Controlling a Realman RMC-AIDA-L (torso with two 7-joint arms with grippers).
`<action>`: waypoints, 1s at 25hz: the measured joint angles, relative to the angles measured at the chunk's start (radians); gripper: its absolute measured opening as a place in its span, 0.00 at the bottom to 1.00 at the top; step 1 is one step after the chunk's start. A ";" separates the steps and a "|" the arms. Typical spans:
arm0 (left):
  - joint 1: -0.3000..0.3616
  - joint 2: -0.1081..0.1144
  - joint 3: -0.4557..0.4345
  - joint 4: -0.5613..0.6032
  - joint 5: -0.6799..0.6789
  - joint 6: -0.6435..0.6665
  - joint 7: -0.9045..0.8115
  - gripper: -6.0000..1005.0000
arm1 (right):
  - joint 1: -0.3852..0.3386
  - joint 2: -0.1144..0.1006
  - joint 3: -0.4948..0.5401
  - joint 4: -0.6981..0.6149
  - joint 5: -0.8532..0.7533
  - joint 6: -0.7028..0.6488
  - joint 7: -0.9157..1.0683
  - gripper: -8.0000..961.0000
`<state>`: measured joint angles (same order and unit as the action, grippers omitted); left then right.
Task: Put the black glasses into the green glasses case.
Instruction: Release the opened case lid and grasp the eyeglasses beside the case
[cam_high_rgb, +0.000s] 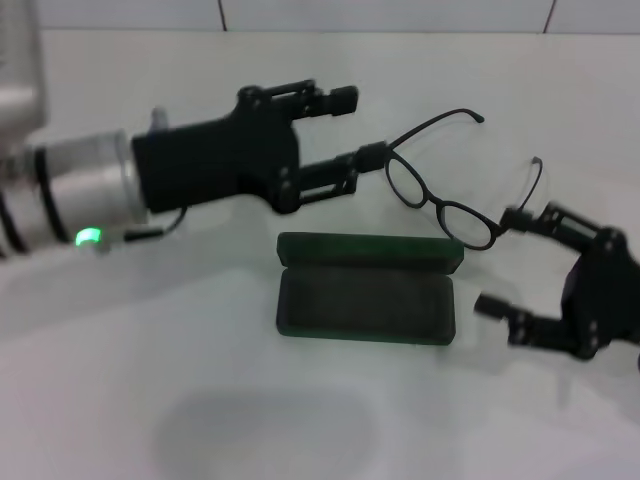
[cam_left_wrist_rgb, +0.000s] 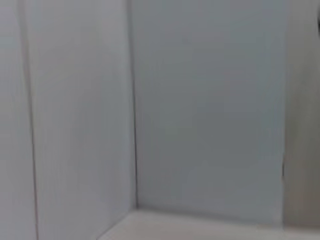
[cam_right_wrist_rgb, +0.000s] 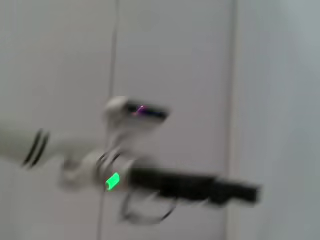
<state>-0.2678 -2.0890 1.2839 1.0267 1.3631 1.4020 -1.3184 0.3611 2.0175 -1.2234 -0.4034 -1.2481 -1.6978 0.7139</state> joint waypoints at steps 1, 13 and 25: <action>0.009 0.000 0.000 -0.057 -0.042 0.034 0.053 0.64 | 0.000 0.001 0.004 -0.001 0.019 -0.001 0.006 0.88; 0.003 0.000 -0.001 -0.422 -0.164 0.169 0.325 0.64 | -0.052 0.003 -0.036 -0.798 -0.373 0.387 0.896 0.87; -0.074 0.004 -0.001 -0.525 -0.162 0.162 0.361 0.64 | 0.207 0.005 -0.135 -1.025 -1.050 0.404 1.603 0.87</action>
<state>-0.3418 -2.0852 1.2824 0.5018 1.2011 1.5645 -0.9573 0.5677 2.0227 -1.3589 -1.4287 -2.2977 -1.2939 2.3171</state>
